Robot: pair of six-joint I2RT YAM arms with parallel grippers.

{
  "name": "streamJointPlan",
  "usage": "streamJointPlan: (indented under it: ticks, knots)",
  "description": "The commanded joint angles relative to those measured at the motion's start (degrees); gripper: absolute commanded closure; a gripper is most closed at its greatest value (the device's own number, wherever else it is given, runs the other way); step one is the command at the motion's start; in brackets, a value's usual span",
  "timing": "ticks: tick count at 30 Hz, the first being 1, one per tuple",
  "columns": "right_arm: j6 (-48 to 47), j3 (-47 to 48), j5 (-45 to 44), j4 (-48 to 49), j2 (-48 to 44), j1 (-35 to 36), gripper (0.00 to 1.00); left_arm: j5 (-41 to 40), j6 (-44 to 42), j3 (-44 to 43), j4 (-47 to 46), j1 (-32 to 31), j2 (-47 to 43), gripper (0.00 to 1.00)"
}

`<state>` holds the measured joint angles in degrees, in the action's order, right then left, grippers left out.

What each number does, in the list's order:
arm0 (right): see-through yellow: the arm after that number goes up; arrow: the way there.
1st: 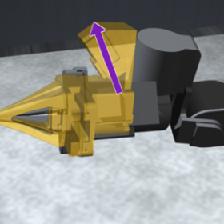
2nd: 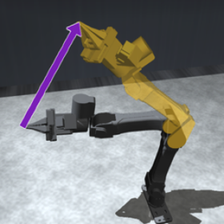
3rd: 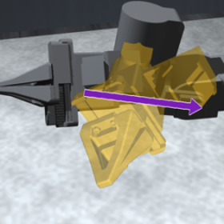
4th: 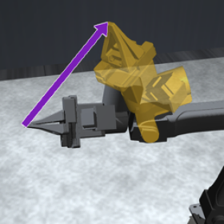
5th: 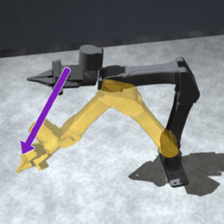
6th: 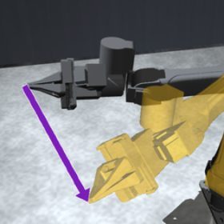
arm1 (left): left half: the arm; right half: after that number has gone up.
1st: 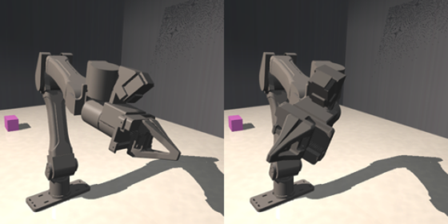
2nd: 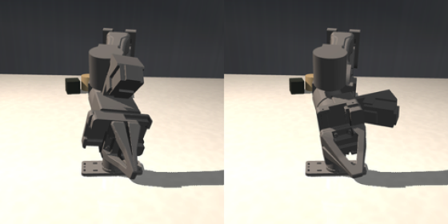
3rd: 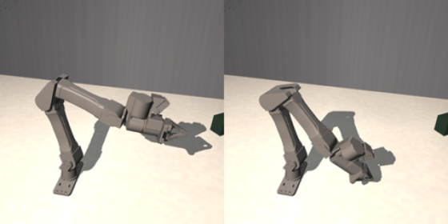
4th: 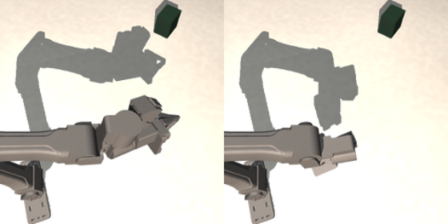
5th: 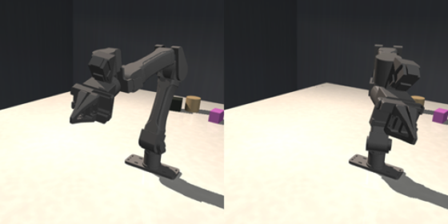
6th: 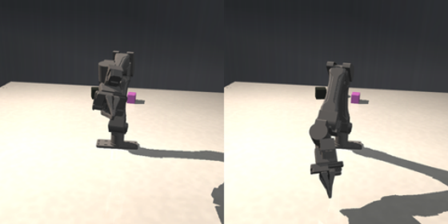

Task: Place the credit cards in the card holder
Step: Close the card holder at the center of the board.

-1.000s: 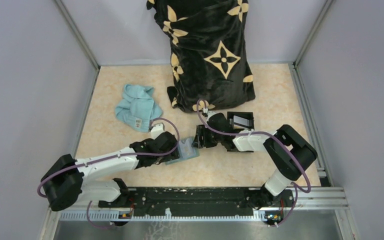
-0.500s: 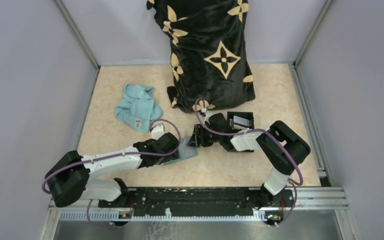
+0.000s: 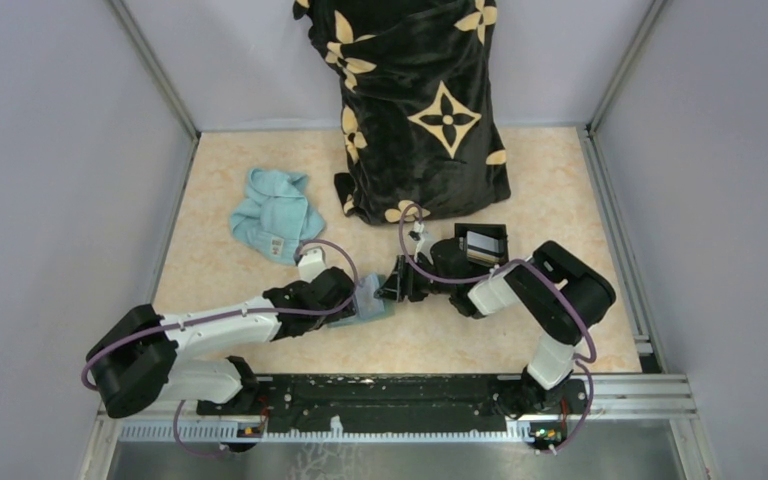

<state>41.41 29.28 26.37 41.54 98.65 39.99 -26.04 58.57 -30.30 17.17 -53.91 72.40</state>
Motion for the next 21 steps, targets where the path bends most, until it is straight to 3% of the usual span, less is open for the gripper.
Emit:
streamJointPlan:
  ticks: [1,13,21]
  knots:
    - [1.49,-0.83,3.34,-1.71,-3.37,1.40,0.46,6.31,3.21,4.85,0.61,-0.14,3.54,0.25]
    - [2.37,0.63,0.70,-5.62,-12.65,3.23,0.46,7.29,3.38,5.58,-0.57,-0.14,3.73,0.26]
    - [2.63,2.98,0.26,-6.17,-10.47,4.98,0.46,7.95,3.59,6.06,-1.59,-0.20,3.81,0.26]
